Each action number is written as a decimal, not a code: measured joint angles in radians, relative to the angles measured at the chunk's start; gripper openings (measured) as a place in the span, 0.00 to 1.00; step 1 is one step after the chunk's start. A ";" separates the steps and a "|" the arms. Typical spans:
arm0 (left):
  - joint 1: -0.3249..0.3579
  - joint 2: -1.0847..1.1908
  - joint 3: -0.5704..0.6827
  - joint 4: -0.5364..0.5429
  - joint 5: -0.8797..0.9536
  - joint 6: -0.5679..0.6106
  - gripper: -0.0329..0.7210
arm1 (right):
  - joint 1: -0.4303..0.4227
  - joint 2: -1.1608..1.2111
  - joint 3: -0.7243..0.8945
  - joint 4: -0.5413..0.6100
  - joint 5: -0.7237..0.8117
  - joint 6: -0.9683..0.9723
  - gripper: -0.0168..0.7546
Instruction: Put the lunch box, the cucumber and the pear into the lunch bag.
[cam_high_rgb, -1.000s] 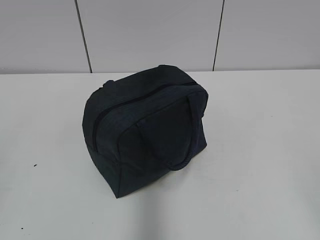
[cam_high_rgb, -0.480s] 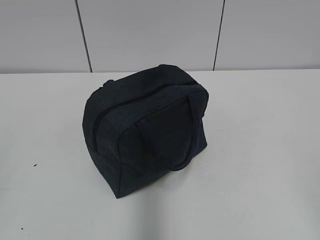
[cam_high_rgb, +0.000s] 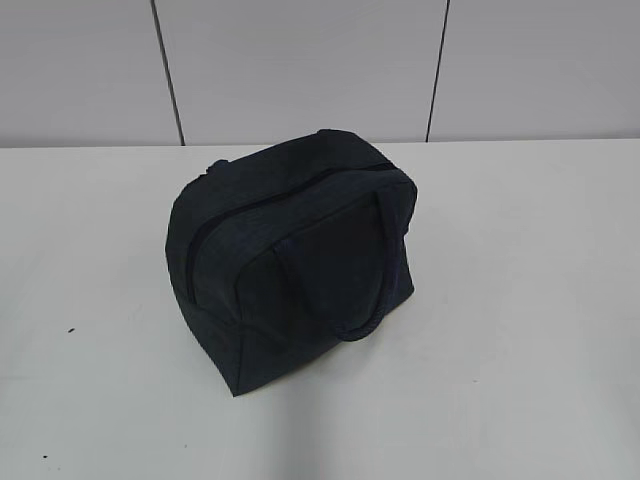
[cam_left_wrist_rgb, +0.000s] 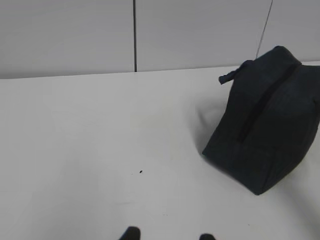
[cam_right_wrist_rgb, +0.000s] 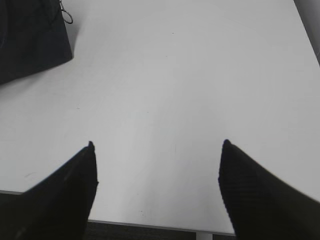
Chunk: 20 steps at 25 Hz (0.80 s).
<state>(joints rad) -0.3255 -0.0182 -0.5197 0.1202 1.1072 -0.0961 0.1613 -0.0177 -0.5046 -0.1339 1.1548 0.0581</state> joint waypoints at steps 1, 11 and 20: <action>0.049 0.000 0.000 0.000 0.000 0.000 0.35 | -0.002 0.000 0.000 0.000 0.000 0.000 0.78; 0.286 0.000 0.000 0.000 0.000 0.000 0.35 | -0.009 0.000 0.000 0.000 0.000 0.000 0.78; 0.286 0.000 0.000 0.000 0.000 0.000 0.35 | -0.009 0.000 0.000 0.000 0.000 0.000 0.78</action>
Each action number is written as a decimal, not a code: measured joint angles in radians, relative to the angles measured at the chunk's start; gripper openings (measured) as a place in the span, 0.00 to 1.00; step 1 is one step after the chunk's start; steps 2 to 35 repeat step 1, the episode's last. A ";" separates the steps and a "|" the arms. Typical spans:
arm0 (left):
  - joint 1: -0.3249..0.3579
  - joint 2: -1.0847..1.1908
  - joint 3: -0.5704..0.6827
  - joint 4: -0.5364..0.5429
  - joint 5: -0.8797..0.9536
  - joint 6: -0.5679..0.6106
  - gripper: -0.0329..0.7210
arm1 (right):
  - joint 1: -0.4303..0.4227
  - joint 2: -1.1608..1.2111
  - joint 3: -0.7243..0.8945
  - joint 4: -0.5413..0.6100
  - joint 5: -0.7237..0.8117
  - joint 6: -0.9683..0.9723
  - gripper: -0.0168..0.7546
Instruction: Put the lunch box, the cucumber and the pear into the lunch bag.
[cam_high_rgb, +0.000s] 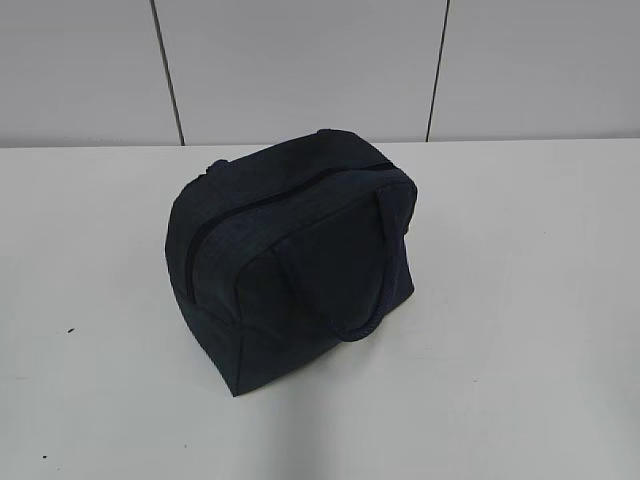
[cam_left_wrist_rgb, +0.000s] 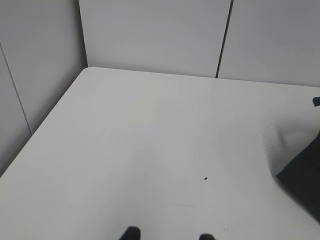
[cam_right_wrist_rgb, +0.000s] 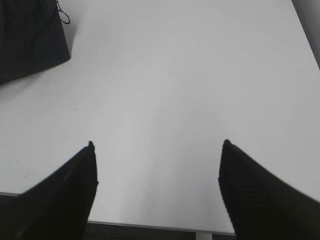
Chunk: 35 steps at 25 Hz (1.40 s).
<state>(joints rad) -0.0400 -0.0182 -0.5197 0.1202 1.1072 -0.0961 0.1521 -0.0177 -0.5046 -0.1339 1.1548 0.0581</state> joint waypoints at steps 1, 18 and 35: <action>0.000 0.000 0.000 0.000 0.000 0.000 0.35 | 0.000 0.000 0.000 0.000 0.000 0.000 0.78; 0.000 0.000 0.000 0.000 0.000 0.000 0.35 | 0.000 0.000 0.000 0.000 0.000 0.000 0.78; 0.000 0.000 0.000 0.000 0.000 0.000 0.35 | 0.000 0.000 0.000 0.000 0.000 0.000 0.78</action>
